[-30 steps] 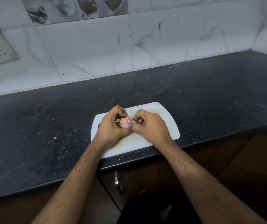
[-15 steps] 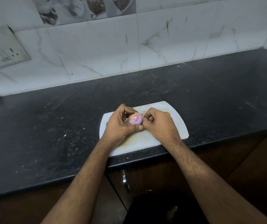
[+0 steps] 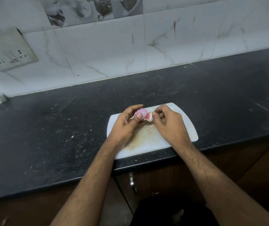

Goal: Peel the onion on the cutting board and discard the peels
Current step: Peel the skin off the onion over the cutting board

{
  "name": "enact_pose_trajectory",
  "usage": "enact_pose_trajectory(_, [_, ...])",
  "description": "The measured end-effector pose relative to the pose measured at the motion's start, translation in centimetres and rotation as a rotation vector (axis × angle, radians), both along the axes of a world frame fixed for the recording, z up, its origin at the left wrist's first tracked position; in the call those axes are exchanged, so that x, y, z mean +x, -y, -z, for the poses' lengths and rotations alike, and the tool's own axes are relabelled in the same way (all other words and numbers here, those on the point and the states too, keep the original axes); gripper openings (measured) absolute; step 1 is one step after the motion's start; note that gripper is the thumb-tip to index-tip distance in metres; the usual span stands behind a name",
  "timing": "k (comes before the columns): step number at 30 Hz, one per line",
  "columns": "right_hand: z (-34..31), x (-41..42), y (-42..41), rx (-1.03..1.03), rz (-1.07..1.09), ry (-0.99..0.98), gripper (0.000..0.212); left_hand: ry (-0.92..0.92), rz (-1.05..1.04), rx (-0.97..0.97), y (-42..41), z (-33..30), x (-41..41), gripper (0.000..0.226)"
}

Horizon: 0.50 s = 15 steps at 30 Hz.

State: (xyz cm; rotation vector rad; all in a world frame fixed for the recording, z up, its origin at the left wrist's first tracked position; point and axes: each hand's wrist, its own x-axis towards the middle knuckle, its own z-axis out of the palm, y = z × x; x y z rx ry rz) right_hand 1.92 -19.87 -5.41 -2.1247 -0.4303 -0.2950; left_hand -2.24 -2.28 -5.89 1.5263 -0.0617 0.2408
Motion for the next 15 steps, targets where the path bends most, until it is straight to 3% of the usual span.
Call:
enact_pose_trajectory(4, [0.02,-0.04,0.04,-0.020,-0.059,0.041,0.048,-0.008,0.040,0.067,-0.24,0.31,0.28,0.038])
enact_pose_trajectory(8, [0.11,-0.22,-0.02,-0.121,-0.092,0.080,0.037,-0.037,0.035,0.022,0.26,0.06,0.18,0.044])
enact_pose_trajectory(15, [0.33,0.06,0.05,-0.061,-0.176,0.019,0.023,-0.049,0.053,-0.012,0.42,-0.07,0.13,0.047])
